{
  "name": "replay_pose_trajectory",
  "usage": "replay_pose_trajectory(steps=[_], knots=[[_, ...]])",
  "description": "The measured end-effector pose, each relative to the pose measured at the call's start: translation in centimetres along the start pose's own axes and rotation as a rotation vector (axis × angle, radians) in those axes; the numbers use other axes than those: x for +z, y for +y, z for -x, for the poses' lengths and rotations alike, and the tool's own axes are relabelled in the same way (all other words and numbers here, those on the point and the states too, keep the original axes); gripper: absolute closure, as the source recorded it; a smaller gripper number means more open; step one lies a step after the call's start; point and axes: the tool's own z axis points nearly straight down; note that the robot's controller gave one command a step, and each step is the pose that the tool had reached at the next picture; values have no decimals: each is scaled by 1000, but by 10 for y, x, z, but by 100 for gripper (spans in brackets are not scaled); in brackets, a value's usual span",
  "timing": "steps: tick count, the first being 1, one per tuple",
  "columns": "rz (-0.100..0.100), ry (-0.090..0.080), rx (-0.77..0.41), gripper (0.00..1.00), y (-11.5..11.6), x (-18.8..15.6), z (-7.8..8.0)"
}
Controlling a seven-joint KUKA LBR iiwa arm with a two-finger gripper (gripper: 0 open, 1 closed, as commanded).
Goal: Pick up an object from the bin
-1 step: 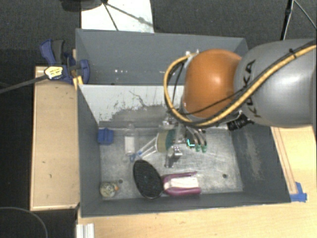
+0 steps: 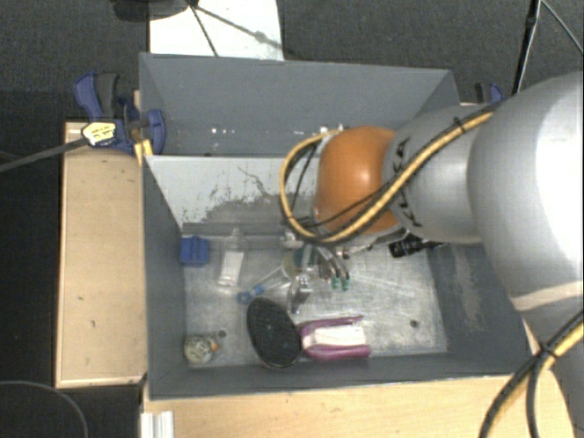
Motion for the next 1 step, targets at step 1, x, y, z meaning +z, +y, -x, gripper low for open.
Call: replay_pose_trajectory(steps=[1], knots=[[3, 6, 30, 0, -15, -2, 16]])
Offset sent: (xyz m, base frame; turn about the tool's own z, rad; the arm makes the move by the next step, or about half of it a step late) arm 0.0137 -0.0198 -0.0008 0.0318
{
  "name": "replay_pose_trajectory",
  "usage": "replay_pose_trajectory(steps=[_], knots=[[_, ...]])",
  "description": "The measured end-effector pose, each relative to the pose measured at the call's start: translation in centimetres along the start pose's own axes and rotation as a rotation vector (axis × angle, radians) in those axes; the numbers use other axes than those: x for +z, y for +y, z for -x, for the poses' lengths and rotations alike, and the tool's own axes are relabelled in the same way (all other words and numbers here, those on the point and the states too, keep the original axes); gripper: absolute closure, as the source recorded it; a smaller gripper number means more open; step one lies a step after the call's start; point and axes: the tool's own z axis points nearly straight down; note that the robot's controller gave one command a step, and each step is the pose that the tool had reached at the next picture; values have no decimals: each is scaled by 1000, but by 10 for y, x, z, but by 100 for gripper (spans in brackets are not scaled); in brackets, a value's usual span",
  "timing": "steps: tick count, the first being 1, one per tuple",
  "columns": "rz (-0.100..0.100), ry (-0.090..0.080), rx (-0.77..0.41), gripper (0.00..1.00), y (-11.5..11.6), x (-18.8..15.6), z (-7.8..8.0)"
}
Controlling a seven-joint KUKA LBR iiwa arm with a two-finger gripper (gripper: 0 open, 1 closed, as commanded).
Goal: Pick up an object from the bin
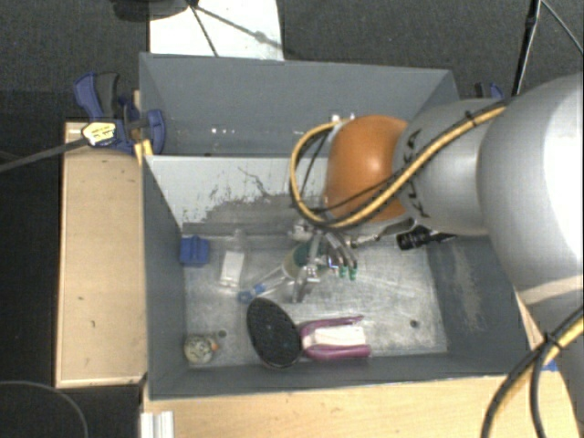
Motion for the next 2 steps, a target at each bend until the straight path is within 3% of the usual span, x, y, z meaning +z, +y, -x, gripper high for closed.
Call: replay_pose_trajectory(steps=[1, 2], knots=[[1, -12, 4, 100, 0, -3, 3], [-4, -8, 51, 100, 7, -152, -3]])
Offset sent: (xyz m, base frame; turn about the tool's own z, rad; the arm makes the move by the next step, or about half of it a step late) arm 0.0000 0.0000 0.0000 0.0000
